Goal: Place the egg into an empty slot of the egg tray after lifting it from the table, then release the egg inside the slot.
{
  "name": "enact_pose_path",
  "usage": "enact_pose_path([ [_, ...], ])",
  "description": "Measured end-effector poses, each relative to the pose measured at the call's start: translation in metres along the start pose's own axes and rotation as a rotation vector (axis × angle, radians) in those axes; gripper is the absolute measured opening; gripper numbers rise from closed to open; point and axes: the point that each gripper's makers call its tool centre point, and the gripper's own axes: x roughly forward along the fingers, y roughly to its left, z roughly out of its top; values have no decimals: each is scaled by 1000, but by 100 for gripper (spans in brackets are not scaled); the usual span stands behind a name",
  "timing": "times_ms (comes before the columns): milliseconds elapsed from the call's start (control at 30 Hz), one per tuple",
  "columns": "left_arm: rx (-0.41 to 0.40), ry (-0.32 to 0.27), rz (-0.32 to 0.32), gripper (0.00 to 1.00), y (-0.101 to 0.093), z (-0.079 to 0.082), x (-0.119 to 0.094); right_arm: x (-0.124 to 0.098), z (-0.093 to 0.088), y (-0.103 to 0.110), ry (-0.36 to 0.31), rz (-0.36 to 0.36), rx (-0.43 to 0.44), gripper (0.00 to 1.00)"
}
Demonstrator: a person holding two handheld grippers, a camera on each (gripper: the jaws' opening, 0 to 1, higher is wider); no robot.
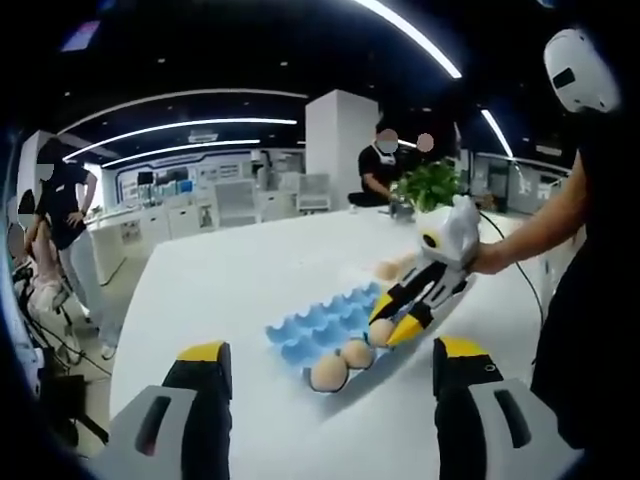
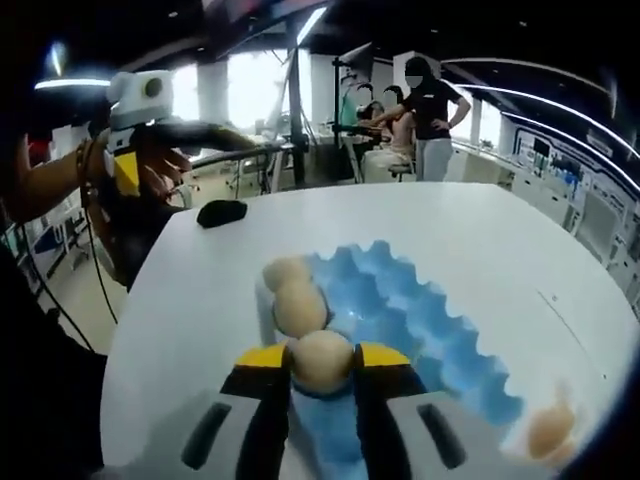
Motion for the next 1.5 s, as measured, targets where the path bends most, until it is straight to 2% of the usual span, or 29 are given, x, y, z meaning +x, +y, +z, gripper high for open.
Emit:
enact_pose_path([
  [467, 9, 10, -7, 82, -2, -1, 0, 0, -1, 1, -26, -15, -27, 26],
  [567, 6, 13, -8, 82, -2, -2, 1, 0, 1, 1, -47, -22, -109, 27],
  [600, 8, 14, -7, 82, -2, -3, 1, -1, 0, -1, -42, -33, -133, 27],
  [633, 9, 13, -6, 82, -2, -3, 1, -1, -6, -4, -3, -42, -169, 29],
  [667, 8, 11, -6, 83, -2, -3, 1, 1, -3, -4, -31, -43, -201, 29],
  [767, 9, 11, -7, 83, -2, -3, 1, -1, -5, -3, -26, -50, -158, 30],
  [867, 4, 17, -6, 84, -1, -4, 1, -1, -3, -4, -30, -57, -165, 33],
  [1000, 3, 15, -6, 83, -1, -3, 2, -4, -4, -6, -35, -62, -132, 39],
  [1500, 19, -2, -12, 82, -3, 4, 3, -22, -3, -4, -61, -81, -131, 38],
])
